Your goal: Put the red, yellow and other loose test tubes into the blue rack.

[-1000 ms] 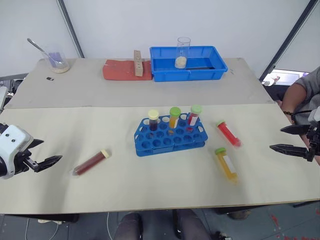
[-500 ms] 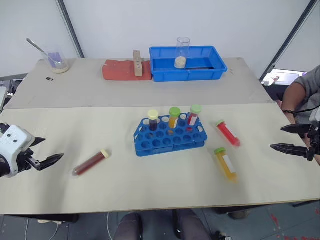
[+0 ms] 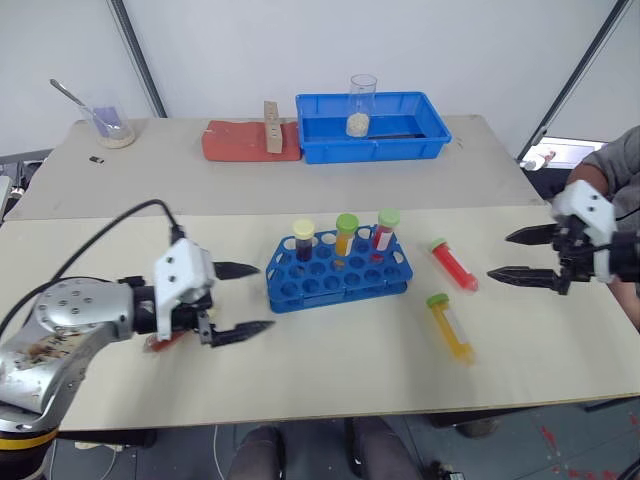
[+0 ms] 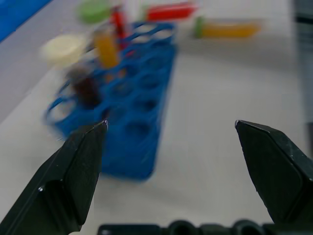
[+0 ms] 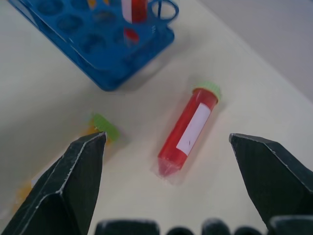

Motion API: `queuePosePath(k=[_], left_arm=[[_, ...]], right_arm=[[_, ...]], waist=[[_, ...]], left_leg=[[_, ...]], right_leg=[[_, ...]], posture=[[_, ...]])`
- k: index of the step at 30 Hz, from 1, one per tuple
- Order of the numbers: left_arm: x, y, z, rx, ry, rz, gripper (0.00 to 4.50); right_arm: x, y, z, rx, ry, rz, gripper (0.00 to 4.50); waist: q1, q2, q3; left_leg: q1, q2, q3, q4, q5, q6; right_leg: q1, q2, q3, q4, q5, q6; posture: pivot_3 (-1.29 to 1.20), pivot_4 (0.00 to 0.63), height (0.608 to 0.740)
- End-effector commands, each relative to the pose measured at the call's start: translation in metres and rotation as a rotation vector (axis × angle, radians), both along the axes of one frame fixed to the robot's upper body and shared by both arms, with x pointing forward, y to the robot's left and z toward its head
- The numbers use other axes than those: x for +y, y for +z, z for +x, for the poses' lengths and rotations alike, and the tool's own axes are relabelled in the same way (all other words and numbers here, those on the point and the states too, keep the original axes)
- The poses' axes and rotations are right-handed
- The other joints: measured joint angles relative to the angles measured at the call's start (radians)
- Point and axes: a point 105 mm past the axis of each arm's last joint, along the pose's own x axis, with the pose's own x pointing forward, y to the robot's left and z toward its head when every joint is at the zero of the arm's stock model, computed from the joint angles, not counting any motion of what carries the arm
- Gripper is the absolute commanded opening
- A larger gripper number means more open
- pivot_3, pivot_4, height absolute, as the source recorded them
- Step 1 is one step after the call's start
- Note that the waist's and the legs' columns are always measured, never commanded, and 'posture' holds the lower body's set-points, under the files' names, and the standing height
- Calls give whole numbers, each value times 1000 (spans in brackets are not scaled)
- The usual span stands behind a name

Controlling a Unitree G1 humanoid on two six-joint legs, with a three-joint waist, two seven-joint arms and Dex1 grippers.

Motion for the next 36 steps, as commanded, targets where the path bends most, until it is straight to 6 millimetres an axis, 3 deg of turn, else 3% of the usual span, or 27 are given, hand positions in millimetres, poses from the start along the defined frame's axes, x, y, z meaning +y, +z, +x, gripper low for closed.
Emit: queuePosePath(k=[1,5,11,18,29,32,36], left_arm=[[-16,10,-6,-23,-98,-21,4497],[-28,12,-4,-44,-161,-21,4497],[-45,12,-5,-69,-216,-45,4497],[-56,10,-8,-86,-218,-66,4497],[-54,5,-7,-96,-179,-60,4500],[-51,5,-5,-92,-157,-65,4500],[-39,5,0,-84,-97,-83,4500]], right_arm=[[7,-4,16,42,-74,-54,4461],[13,-15,47,96,-192,-72,4461],[15,-33,75,205,-287,-136,4461],[4,-48,86,262,-357,-206,4461],[11,-55,88,311,-372,-148,990],[7,-53,89,289,-396,-132,972],[1,-21,94,205,-430,-12,972]], waist=[[2,0,0],[4,0,0],[7,0,0],[7,0,0],[-3,0,0],[-4,0,0],[-9,1,0]], left_leg=[[0,0,-1,0,0,0],[-2,-1,-1,1,0,0],[-6,-2,-3,3,0,0],[-8,-2,-4,4,0,0],[-7,-2,-5,7,0,0],[-7,-2,-5,8,0,0],[-7,-2,-5,7,0,0]], right_leg=[[0,0,0,0,0,0],[0,1,0,-1,0,0],[-1,0,0,-3,4,-4],[0,0,-1,-4,5,-3],[0,0,-1,0,5,-3],[0,0,-1,0,5,-3],[0,0,-1,0,5,-3]], posture=[[0,150,740],[0,150,740],[0,150,740],[0,150,740],[0,150,740],[0,150,740],[0,150,740]])
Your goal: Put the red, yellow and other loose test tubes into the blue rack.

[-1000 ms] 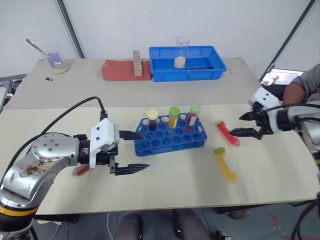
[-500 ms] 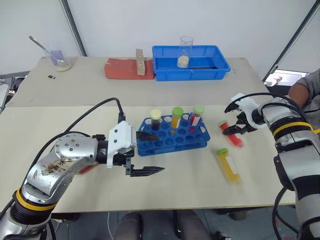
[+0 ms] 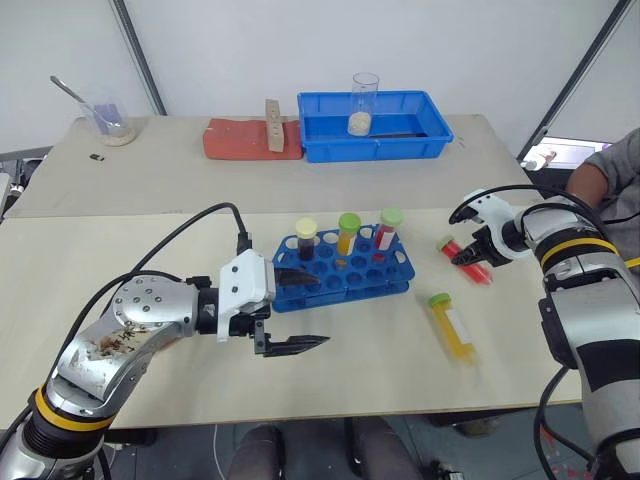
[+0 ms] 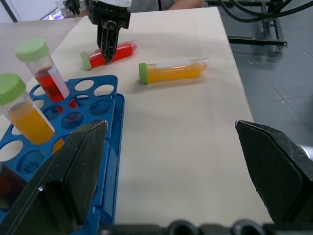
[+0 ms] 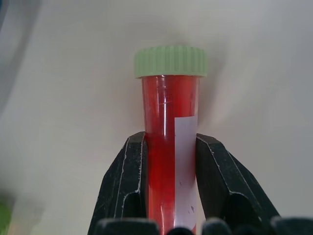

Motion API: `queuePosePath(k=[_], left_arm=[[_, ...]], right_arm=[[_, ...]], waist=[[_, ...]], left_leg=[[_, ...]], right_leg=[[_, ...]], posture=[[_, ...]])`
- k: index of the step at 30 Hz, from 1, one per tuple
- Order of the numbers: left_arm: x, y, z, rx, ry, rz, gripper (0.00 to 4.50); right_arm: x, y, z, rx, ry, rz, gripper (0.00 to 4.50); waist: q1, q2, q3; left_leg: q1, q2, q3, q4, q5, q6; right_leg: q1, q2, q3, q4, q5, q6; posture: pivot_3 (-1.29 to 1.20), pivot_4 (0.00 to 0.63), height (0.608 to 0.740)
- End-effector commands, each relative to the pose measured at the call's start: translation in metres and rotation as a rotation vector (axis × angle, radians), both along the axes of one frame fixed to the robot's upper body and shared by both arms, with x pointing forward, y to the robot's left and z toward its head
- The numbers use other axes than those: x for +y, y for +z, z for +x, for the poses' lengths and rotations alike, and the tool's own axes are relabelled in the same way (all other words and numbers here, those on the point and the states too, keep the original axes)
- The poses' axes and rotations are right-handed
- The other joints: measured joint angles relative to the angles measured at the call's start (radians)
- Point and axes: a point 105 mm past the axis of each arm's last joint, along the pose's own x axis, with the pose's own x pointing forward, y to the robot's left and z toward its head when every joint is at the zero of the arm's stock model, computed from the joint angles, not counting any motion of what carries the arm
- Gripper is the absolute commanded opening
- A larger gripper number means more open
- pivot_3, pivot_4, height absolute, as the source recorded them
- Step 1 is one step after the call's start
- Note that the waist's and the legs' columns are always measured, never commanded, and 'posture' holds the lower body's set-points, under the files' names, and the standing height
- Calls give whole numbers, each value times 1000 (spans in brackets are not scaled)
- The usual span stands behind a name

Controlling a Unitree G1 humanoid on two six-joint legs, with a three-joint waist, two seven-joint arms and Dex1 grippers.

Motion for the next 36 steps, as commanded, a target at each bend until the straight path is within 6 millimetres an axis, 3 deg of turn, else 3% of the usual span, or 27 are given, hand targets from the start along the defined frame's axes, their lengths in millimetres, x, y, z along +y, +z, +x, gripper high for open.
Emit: queuePosePath(k=[1,4,8,11,16,22,36], left_arm=[[10,10,3,-42,44,-26,4500],[15,12,6,-42,72,-49,4500],[20,14,8,-36,95,-90,4500],[24,14,7,-28,100,-113,4500],[26,8,3,-3,73,-101,4500],[20,8,4,3,19,-89,4500],[14,10,1,12,10,-113,4500]], right_arm=[[-6,51,8,-169,-20,88,972],[-7,77,1,-277,29,148,972],[11,96,-36,-498,164,234,972],[24,89,-67,-600,233,248,972],[71,75,-98,-823,313,322,972],[107,61,-99,-948,289,447,972],[132,39,-90,-994,245,517,972]], waist=[[-2,1,0],[1,1,1],[20,1,1],[27,1,1],[17,1,1],[15,1,0],[15,1,0]], left_leg=[[0,0,0,0,0,0],[-1,0,0,0,0,0],[0,0,-2,-2,0,0],[-1,0,-3,-2,0,0],[0,0,-2,2,0,0],[2,0,-2,2,1,-1],[0,1,-2,1,0,0]], right_leg=[[0,0,0,0,0,0],[0,0,0,0,0,0],[0,0,-2,-1,-3,3],[0,0,-3,0,-4,4],[1,0,-1,0,-3,8],[1,1,-1,1,-4,3],[1,1,-2,0,-3,6]], posture=[[0,150,740],[0,150,740],[0,150,740],[0,150,740],[0,150,740],[0,150,740],[0,150,740]])
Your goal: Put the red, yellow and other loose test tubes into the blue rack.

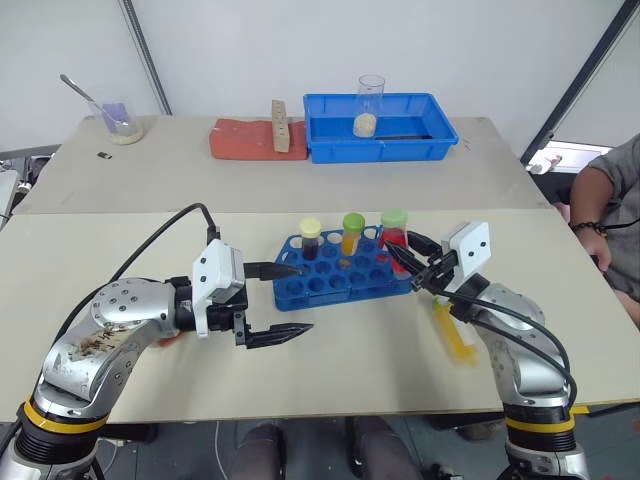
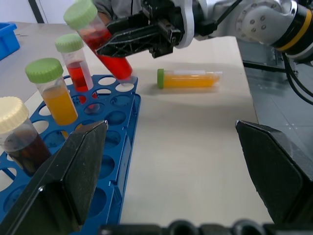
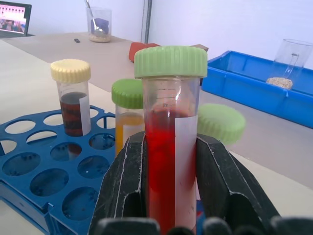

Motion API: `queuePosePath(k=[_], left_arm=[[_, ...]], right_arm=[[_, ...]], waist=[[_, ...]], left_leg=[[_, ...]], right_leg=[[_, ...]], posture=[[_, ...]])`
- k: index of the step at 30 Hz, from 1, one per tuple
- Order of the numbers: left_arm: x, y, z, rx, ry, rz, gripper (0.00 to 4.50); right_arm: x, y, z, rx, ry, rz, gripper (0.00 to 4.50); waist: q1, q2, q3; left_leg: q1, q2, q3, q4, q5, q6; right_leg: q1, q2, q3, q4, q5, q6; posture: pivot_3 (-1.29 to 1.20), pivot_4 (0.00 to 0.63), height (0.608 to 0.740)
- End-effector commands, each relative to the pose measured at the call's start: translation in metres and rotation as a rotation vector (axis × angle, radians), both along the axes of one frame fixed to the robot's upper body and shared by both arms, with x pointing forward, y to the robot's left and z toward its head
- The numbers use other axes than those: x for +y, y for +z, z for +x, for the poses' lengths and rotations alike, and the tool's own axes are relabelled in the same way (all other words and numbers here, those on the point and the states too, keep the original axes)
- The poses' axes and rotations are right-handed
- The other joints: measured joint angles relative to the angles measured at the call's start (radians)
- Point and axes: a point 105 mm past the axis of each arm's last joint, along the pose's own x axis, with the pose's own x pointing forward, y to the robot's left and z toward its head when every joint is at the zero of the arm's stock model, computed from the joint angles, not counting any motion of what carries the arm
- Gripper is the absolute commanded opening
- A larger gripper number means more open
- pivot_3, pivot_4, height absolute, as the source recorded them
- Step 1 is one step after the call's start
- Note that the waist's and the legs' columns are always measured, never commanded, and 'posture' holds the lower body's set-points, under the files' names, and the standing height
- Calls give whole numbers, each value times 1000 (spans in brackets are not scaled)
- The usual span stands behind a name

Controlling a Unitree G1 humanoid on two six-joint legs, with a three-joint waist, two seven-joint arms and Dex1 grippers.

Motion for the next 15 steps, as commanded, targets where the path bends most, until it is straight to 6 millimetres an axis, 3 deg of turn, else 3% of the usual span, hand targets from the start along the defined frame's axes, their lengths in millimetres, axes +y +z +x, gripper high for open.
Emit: queuePosePath(k=[1,15], left_arm=[[-5,8,-4,-26,-17,-23,4500],[-8,11,-4,-7,7,-65,4500]], right_arm=[[6,6,-1,-62,-11,20,972],[1,-17,0,-58,-111,59,972]], waist=[[0,0,0],[1,-1,0]], left_leg=[[0,0,0,0,0,0],[1,0,0,0,0,0]], right_leg=[[0,0,0,0,0,0],[1,0,0,0,0,0]], posture=[[0,150,740],[0,150,740]])
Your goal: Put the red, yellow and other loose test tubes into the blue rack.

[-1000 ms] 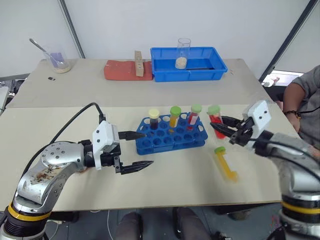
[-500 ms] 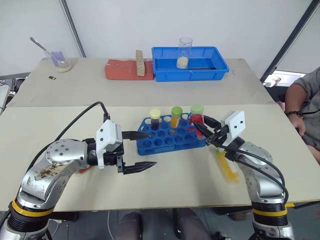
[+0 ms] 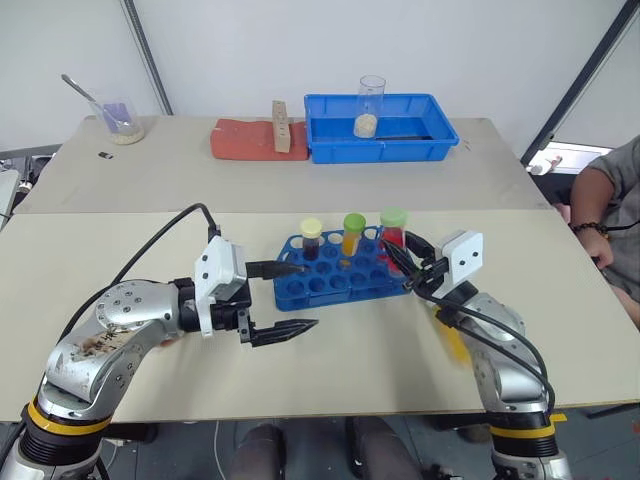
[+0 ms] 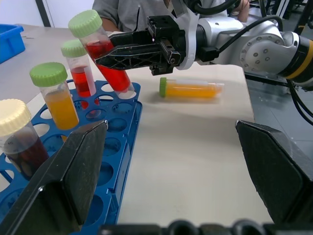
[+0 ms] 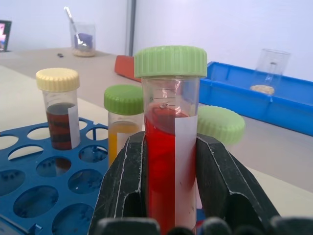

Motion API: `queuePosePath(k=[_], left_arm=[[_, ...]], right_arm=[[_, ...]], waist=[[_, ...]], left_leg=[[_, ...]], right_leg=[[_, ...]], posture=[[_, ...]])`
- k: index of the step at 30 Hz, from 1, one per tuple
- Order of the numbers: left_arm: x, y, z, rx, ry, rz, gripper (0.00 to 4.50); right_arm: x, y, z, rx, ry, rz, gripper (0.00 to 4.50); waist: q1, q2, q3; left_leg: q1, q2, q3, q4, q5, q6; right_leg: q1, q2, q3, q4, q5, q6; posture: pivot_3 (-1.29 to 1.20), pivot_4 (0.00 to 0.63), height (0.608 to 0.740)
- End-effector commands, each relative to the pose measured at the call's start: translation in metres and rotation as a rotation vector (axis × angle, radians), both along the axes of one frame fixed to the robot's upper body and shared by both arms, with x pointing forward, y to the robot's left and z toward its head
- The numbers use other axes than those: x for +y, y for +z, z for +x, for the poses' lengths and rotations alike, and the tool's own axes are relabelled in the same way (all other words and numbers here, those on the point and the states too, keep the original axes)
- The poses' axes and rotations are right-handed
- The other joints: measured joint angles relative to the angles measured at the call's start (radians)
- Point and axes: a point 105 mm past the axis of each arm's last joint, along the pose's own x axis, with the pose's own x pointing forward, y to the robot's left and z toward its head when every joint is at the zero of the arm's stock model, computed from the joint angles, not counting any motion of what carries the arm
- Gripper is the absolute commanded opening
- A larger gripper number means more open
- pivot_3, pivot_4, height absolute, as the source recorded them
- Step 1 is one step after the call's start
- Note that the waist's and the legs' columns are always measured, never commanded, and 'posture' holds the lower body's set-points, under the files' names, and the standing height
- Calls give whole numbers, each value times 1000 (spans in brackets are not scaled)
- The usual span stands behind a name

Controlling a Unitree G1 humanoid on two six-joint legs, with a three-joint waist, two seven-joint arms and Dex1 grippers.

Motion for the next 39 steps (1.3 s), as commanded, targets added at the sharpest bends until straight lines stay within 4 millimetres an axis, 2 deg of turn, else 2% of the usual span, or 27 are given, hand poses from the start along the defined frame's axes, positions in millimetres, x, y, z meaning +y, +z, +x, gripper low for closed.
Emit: queuePosePath(k=[1,10,18,25,27,31,34,39], left_arm=[[-4,9,-5,-35,-17,-21,4500],[-6,11,-3,-33,-11,-33,4500],[-9,12,-1,-32,-3,-48,4500],[-11,11,0,-26,6,-61,4500],[-11,11,0,-28,6,-59,4500],[-12,10,1,-30,10,-59,4500],[-12,9,2,-39,21,-55,4500],[-7,3,0,-85,5,24,4500]], right_arm=[[-2,-8,-2,9,-21,-8,972],[1,-11,-3,8,-44,59,972],[-15,-23,-3,47,-156,171,971],[-12,-30,-9,76,-136,178,971],[-13,-29,-9,82,-132,185,2009],[-20,-26,-12,95,-136,144,3423],[-31,-24,-23,114,-123,39,4373],[-51,-5,-58,155,-63,-153,4373]], waist=[[1,0,0],[0,0,0],[-1,0,0],[1,-1,-1],[1,-1,-1],[1,-1,-1],[3,0,-1],[9,-1,-1]], left_leg=[[0,0,0,0,0,0],[0,0,0,0,0,0],[0,0,0,0,0,0],[1,0,0,0,0,0],[1,0,-1,0,0,0],[0,0,0,0,0,0],[0,0,0,0,0,0],[0,0,0,0,0,0]], right_leg=[[0,0,0,0,0,0],[0,0,0,0,0,-1],[0,0,0,0,0,-1],[1,0,0,0,-2,-3],[1,0,0,0,-2,-3],[0,0,0,0,-2,-3],[0,0,0,-1,-2,-3],[0,0,0,-1,-3,-3]], posture=[[0,150,740],[0,150,740],[0,150,740],[0,150,740],[0,150,740],[0,150,740],[0,150,740],[0,150,740]])
